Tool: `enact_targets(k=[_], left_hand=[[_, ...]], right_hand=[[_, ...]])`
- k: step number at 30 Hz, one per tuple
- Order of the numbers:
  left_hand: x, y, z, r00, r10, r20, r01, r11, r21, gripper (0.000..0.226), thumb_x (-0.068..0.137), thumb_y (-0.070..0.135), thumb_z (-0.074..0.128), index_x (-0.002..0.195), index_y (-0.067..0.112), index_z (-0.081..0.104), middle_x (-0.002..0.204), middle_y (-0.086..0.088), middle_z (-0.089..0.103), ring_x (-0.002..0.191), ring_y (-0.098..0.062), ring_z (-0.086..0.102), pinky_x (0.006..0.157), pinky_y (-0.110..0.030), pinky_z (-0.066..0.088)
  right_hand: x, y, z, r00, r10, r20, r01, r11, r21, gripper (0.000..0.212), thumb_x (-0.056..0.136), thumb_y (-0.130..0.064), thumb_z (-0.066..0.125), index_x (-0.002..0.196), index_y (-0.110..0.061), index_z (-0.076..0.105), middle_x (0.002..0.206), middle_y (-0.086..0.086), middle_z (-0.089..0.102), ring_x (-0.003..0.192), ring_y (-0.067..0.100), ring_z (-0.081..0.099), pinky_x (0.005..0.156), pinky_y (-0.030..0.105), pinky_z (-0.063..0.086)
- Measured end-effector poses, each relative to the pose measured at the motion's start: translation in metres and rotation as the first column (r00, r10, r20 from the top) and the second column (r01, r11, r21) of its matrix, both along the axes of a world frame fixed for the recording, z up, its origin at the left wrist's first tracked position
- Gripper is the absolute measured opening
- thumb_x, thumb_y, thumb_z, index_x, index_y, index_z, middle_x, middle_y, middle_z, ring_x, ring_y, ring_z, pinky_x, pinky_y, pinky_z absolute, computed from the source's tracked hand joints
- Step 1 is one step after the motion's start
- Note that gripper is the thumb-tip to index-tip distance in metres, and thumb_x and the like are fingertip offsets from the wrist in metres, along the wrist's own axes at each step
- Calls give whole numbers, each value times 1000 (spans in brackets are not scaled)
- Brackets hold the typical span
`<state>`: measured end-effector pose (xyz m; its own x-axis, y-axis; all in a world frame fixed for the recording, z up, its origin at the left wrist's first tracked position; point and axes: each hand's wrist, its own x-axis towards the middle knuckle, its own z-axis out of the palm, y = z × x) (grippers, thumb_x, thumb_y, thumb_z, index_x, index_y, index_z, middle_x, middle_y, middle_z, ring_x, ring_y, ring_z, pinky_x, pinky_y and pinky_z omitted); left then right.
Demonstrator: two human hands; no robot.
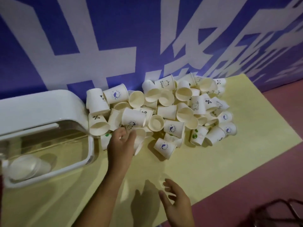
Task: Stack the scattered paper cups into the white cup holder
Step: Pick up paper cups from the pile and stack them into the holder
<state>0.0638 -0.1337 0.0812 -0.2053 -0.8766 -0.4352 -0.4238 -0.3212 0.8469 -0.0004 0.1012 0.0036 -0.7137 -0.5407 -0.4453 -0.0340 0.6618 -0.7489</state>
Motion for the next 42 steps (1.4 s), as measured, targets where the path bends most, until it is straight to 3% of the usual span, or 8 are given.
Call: enact_targets(k=[4,8,12,19,23,29,34,42], left_hand=[[-32,-33,-4,965,263,11,-260,947,190,38,89,59,67,88,20,68,95,-3,70,91,-24,65,75,-35,50],[-45,-76,-60,917,395,62,-392,858,332,117,31,102,70,118,24,70,121,-1,69,110,-26,65,96,-48,55],[-41,-103,-131,908,415,52,-399,820,411,126,6,98,75,114,33,69,119,0,71,107,-32,68,87,-53,57],[-56,-41,-3,852,496,-164,-451,857,248,72,68,59,87,127,22,67,114,1,74,105,-20,72,92,-44,59],[-33,6,37,846,419,-329,-423,904,65,53,93,23,77,140,15,54,122,10,70,106,-1,70,88,-24,57],[31,74,18,905,242,-350,-275,960,-48,56,84,2,79,131,19,54,127,4,69,102,5,70,84,-11,56],[68,106,-1,923,243,-297,-274,960,-66,49,71,33,81,117,35,65,119,12,74,106,4,69,91,-9,52],[97,114,-9,935,258,-242,-291,951,-109,55,79,-24,72,107,22,62,87,16,77,79,3,70,70,-7,53]], right_hand=[[-25,16,-6,998,-59,20,59,998,7,41,85,-13,84,117,-32,69,105,-32,70,99,-1,66,79,25,59],[-45,24,-6,996,-81,45,81,997,4,39,86,-14,82,118,-33,69,106,-32,70,97,1,67,81,34,61],[-64,22,0,994,-96,49,97,995,-7,39,87,-16,81,116,-37,67,103,-22,74,96,5,68,80,28,59],[-109,-24,23,979,-178,96,185,981,-65,49,92,-41,75,135,-26,60,118,-12,67,98,1,65,70,15,51],[-131,-60,22,959,-252,132,269,953,-138,79,82,-54,82,148,-22,51,131,-4,60,111,13,62,90,36,55],[-156,-115,4,963,-255,91,266,955,-134,93,53,-86,80,131,-40,61,130,-7,62,132,24,52,111,52,46],[-166,-132,-30,958,-261,117,276,951,-137,100,52,-100,67,134,-43,60,134,-10,64,133,25,54,109,56,47],[-151,-115,0,942,-320,103,336,914,-228,53,74,-62,86,114,-32,69,118,-3,70,110,19,68,93,48,60]])
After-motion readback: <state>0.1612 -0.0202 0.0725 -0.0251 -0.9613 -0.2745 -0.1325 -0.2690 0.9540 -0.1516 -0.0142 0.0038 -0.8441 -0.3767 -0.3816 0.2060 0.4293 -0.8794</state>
